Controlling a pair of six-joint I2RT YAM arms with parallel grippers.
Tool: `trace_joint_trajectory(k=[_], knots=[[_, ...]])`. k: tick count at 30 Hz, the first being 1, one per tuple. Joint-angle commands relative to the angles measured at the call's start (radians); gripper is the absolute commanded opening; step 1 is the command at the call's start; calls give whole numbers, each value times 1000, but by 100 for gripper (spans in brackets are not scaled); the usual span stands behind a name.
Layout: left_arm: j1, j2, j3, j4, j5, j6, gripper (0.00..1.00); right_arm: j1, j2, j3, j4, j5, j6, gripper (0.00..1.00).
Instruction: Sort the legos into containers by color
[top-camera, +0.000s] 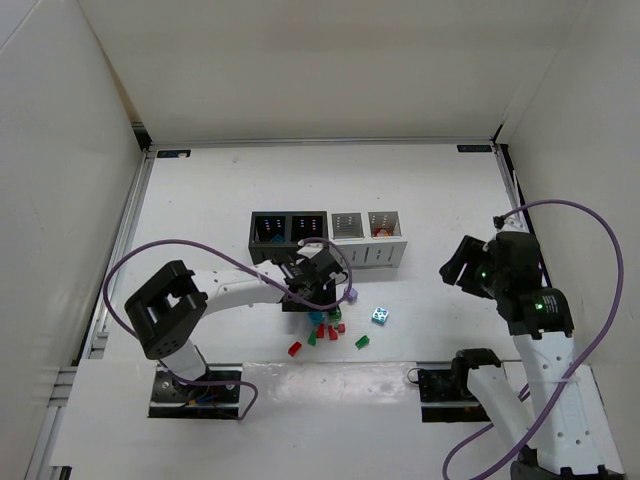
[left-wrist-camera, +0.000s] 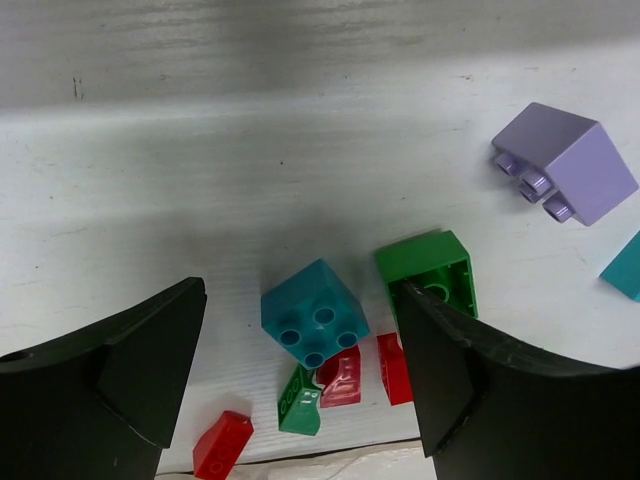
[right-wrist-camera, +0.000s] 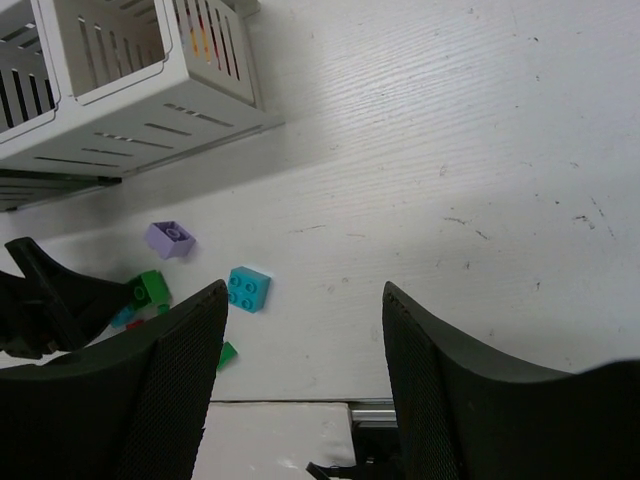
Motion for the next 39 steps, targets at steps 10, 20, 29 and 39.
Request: trace_joint_trajectory(k=[10, 20, 29, 39], knots=[[-44, -10, 4, -58, -32, -133, 81, 16, 19, -10, 2, -41, -52, 66], [-43, 19, -2, -14, -87, -245, 76, 68, 29, 2, -22, 28, -53, 66], [-52, -110, -44, 38, -170, -265, 82, 65, 19, 11, -28, 8, -59, 66], [-56, -181, -98, 46, -181, -280, 83, 73, 31, 0, -9, -2, -75, 66]])
